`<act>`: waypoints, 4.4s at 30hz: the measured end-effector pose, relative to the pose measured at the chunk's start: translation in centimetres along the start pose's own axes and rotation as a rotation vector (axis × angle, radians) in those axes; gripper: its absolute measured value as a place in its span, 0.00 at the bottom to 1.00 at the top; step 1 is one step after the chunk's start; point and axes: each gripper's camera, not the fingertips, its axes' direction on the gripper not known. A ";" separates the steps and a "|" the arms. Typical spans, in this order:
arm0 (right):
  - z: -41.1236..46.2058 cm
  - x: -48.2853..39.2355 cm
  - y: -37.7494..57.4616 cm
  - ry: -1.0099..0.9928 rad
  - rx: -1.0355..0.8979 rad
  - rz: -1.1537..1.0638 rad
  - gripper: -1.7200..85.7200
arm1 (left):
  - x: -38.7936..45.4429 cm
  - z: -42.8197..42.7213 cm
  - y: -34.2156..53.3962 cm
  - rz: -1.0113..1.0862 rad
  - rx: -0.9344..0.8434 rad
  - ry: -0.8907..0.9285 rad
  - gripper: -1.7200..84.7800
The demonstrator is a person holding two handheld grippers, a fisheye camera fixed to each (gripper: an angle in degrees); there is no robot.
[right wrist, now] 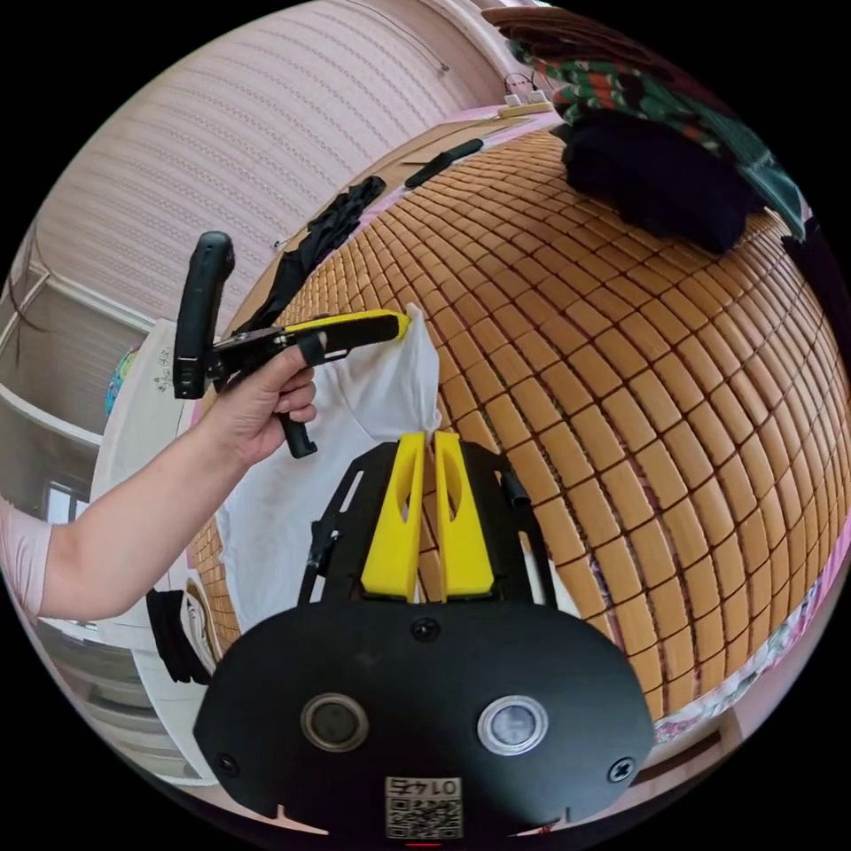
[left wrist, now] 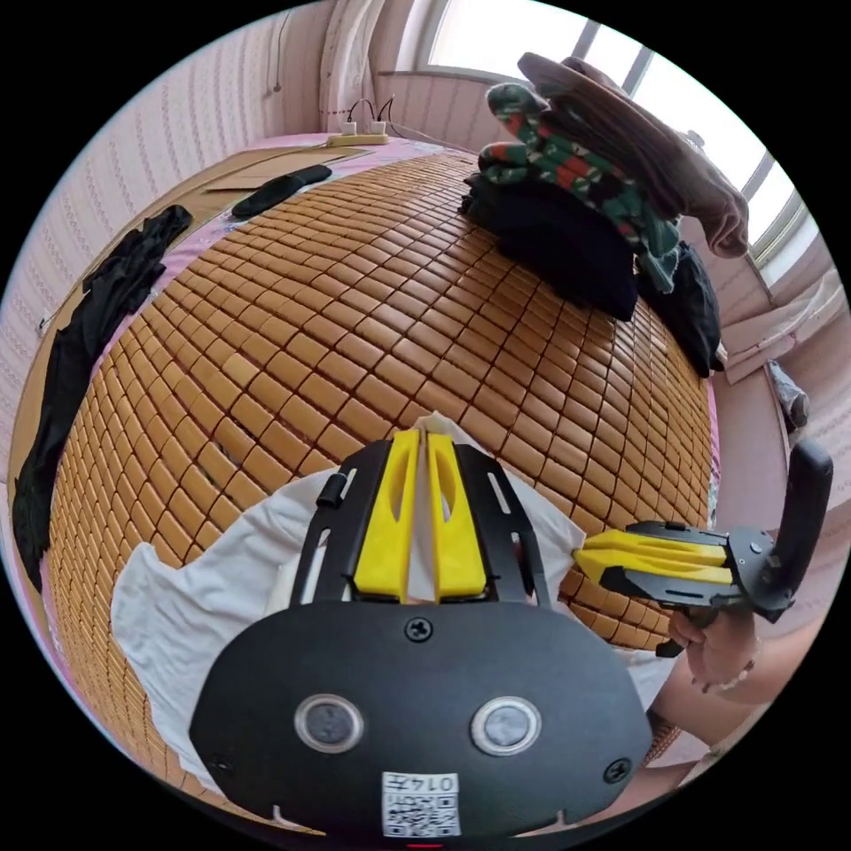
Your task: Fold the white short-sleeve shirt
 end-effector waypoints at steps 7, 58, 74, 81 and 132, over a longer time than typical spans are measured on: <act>-0.9 0.0 -0.1 0.024 -0.021 -0.007 0.04 | -2.0 -3.6 0.6 -0.039 0.003 -0.093 0.10; 6.1 -26.2 1.5 0.063 -0.371 -0.788 0.05 | -8.5 -16.9 29.6 -0.367 -0.018 -0.066 0.01; 8.6 -31.6 0.7 0.129 -0.392 -0.793 0.05 | -8.9 -19.1 36.3 -0.491 0.029 -0.031 0.05; 6.7 -35.9 -1.3 0.046 -0.371 -0.834 0.06 | -9.5 -25.4 43.6 -0.676 0.132 -0.020 0.06; 17.9 -49.0 -12.8 -0.204 -0.349 -0.871 0.12 | -8.8 -34.4 58.6 -0.727 0.159 -0.033 0.09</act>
